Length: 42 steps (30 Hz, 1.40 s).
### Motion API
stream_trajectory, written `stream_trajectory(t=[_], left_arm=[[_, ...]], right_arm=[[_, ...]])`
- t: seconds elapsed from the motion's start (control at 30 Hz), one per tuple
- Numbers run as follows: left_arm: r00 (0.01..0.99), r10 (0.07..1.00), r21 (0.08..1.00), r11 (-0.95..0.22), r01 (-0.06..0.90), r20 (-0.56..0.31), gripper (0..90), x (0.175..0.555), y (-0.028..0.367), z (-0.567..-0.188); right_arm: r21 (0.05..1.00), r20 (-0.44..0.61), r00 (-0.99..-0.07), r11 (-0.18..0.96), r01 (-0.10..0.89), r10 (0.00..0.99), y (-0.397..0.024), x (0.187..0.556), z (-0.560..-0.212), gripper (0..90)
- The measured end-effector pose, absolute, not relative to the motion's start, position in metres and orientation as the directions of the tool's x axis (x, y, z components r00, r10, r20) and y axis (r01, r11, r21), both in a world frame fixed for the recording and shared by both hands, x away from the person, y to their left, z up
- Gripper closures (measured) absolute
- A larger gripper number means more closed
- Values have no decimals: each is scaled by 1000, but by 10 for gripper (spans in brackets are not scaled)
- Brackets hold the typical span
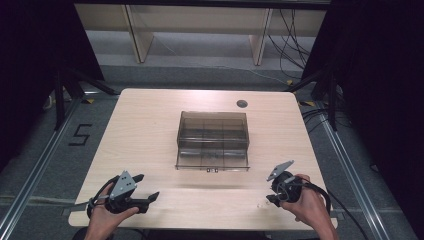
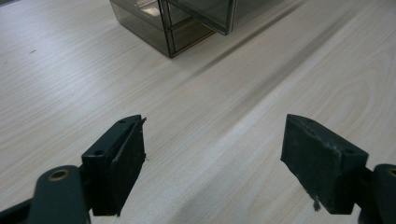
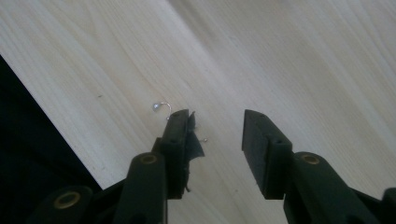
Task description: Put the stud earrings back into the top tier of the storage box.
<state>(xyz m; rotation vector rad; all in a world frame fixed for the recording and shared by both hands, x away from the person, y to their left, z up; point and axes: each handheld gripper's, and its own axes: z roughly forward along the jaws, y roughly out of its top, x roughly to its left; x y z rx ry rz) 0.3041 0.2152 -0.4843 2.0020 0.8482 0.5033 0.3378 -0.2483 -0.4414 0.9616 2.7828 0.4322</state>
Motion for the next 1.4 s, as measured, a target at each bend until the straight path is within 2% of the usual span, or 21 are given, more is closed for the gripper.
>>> stream_trajectory(t=[0.4,0.67,1.03,1.13,1.4], left_arm=[[683,730,840,-392,375,35,211,304,216,-484],[686,725,833,-413,367,57,211,305,218,-483],[690,722,843,-399,360,48,211,305,218,-482],[677,736,851,-364,379,13,211,304,216,-483],[681,731,850,-377,368,30,212,304,218,-482]], right_arm=[[156,-25,-841,834,530,540,-232,351,-456,736],[110,-15,-851,846,521,526,-226,353,-462,751],[19,-15,-857,857,515,515,-217,361,-473,812],[-15,-6,-860,860,510,510,-213,363,-474,850],[-52,20,-876,875,481,483,-211,369,-475,866]])
